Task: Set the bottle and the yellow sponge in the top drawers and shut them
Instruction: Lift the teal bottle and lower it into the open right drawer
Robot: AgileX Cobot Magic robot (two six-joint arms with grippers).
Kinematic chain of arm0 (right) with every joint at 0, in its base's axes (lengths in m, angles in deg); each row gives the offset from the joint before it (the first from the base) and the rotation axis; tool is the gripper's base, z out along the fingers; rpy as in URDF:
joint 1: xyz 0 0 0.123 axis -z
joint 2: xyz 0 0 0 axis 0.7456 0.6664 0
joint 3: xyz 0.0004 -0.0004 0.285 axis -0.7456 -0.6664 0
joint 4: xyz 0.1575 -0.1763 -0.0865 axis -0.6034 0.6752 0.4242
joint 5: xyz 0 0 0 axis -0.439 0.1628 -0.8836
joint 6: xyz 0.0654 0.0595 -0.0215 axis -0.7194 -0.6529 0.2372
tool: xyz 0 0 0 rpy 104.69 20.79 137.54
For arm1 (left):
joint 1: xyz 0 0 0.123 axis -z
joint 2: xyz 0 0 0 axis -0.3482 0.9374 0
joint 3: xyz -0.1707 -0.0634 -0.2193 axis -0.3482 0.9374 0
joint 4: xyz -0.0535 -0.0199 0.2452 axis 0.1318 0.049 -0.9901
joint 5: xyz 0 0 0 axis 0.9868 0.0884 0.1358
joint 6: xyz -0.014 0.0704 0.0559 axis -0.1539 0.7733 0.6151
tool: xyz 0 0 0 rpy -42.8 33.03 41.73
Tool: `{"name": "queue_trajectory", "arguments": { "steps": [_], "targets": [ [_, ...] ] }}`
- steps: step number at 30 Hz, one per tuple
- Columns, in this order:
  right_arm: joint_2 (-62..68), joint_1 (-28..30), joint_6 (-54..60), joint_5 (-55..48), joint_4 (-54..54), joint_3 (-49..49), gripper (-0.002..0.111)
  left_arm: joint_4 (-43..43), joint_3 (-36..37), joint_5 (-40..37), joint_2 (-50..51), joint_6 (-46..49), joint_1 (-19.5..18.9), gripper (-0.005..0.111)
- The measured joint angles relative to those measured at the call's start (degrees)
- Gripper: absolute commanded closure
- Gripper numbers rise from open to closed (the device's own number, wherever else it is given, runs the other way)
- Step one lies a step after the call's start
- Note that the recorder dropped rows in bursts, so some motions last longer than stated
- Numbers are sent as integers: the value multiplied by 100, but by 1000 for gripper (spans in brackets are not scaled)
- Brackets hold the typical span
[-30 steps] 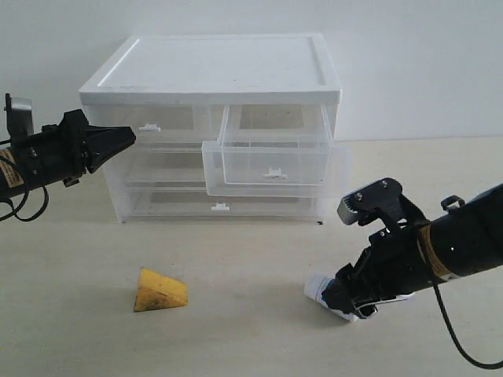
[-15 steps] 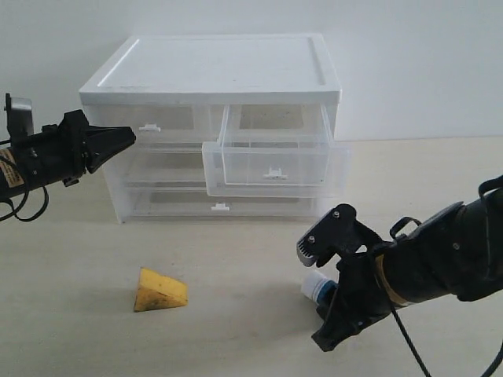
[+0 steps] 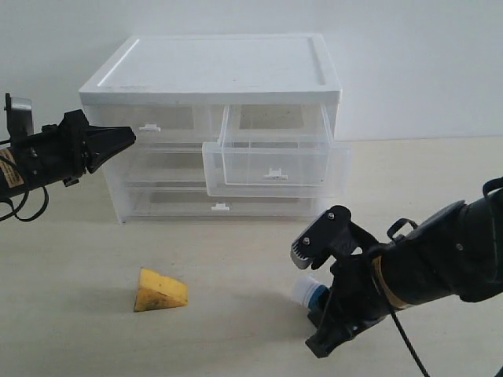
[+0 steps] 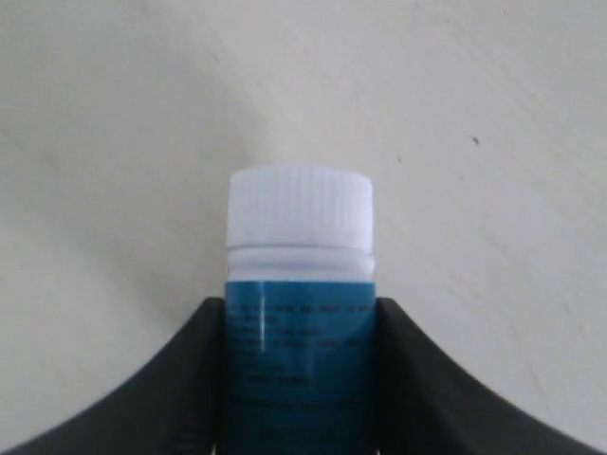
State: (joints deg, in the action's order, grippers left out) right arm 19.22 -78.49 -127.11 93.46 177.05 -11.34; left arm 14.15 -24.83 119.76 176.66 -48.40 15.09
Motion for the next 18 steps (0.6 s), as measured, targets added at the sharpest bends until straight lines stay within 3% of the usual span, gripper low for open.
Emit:
{"name": "queue_trajectory", "arguments": {
  "steps": [12,18],
  "targets": [
    [-1647,0,74,2399,-414,626,107,0,0,0,0,0,0,103],
    [-1712,-8,101,1865,-825,1486,107,0,0,0,0,0,0,103]
  ]
}}
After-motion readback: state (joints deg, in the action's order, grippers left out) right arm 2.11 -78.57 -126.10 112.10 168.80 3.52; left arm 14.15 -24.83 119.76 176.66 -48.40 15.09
